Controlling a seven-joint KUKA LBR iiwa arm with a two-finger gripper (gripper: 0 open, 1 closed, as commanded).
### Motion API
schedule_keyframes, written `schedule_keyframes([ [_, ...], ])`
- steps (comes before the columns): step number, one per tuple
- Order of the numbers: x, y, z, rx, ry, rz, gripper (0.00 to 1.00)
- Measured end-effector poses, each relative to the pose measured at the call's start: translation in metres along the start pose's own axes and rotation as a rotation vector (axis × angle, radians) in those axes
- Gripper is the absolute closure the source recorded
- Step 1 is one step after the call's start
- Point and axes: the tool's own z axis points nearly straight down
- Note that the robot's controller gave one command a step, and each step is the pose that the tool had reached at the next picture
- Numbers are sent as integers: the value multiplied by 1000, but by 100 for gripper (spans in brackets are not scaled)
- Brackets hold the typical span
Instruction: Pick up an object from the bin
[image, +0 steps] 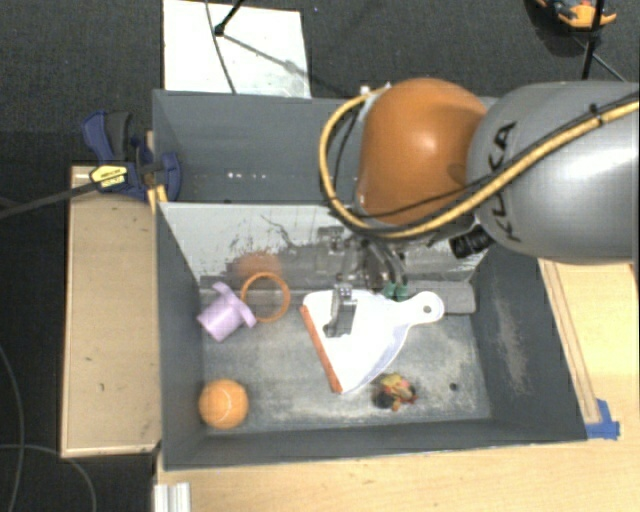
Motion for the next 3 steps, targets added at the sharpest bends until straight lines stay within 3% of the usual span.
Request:
schedule_keyframes([
  [2, -1, -1, -4, -1, -10, 4, 0],
  [3, 3, 5, 18, 3, 9, -76, 0],
])
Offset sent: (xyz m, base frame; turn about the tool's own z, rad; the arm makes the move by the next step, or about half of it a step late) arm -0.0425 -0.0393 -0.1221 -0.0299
